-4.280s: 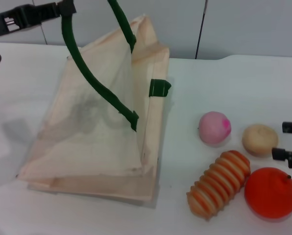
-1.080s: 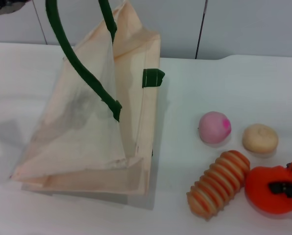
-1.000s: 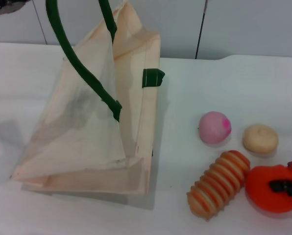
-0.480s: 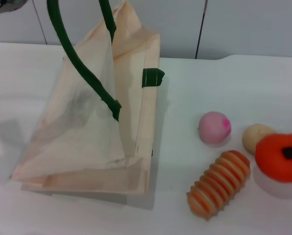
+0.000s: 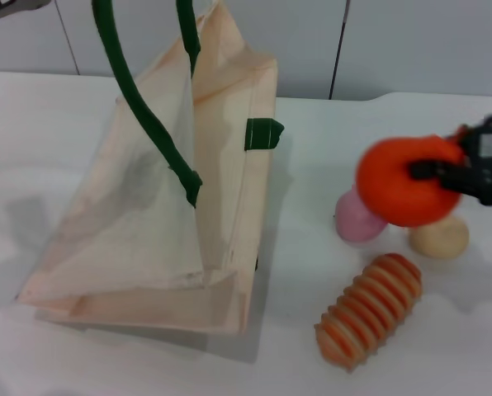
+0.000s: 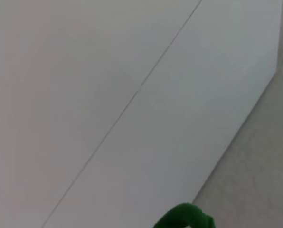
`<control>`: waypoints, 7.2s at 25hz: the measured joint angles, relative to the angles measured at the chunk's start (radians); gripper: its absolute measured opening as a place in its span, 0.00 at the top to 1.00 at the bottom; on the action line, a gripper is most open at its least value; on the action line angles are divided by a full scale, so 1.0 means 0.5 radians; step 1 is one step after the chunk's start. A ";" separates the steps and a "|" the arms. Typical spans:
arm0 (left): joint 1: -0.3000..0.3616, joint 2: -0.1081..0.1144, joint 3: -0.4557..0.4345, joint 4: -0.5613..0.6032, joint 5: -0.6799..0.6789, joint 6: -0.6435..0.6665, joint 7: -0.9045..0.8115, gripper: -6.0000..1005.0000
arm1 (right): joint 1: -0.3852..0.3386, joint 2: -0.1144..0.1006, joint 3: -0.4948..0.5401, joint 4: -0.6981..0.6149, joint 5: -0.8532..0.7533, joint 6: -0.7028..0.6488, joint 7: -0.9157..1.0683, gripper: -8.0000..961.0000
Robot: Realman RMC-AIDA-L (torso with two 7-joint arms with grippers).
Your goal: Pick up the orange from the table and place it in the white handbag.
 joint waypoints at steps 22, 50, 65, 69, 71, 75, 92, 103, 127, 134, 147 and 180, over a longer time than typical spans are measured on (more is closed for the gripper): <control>-0.080 0.004 0.000 0.094 0.024 -0.001 0.015 0.87 | 0.575 0.011 -0.138 0.921 0.113 -0.415 -0.361 0.92; -0.181 0.016 0.003 0.193 0.081 -0.006 0.021 0.87 | 0.862 0.025 -0.226 1.275 0.260 -0.743 -0.506 0.92; -0.261 0.026 0.003 0.313 0.105 -0.001 0.021 0.85 | 0.909 0.039 -0.210 1.386 0.280 -1.238 -0.520 0.92; -0.261 0.027 0.003 0.314 0.105 -0.001 0.021 0.85 | 0.902 0.039 -0.221 1.406 0.361 -1.374 -0.536 0.92; -0.255 0.031 0.003 0.314 0.099 0.000 0.021 0.84 | 0.895 0.039 -0.221 1.424 0.387 -1.443 -0.557 0.92; -0.241 0.044 0.003 0.315 0.087 0.000 0.018 0.84 | 0.883 0.037 -0.224 1.442 0.390 -1.606 -0.572 0.92; -0.215 0.049 0.000 0.314 0.044 0.000 0.017 0.82 | 0.825 0.037 -0.215 1.468 0.394 -2.120 -0.563 0.92; -0.172 0.049 0.000 0.315 0.030 -0.022 0.020 0.81 | 0.825 0.029 -0.209 1.454 0.431 -2.196 -0.553 0.91; -0.034 0.071 -0.007 0.373 -0.103 -0.157 -0.011 0.56 | 0.690 0.001 -0.927 1.092 0.420 -1.794 0.087 0.27; -0.006 0.073 -0.009 0.374 -0.128 -0.167 -0.015 0.49 | 0.368 -0.015 -1.153 0.466 0.161 -1.264 0.496 0.07; 0.054 0.068 -0.008 0.374 -0.141 -0.276 0.010 0.49 | 0.017 -0.010 -0.650 0.062 -0.139 -1.112 0.636 0.07; 0.251 -0.130 -0.017 0.374 -0.513 -0.541 0.771 0.49 | -0.338 0.004 0.295 0.818 1.433 -0.996 -0.967 0.08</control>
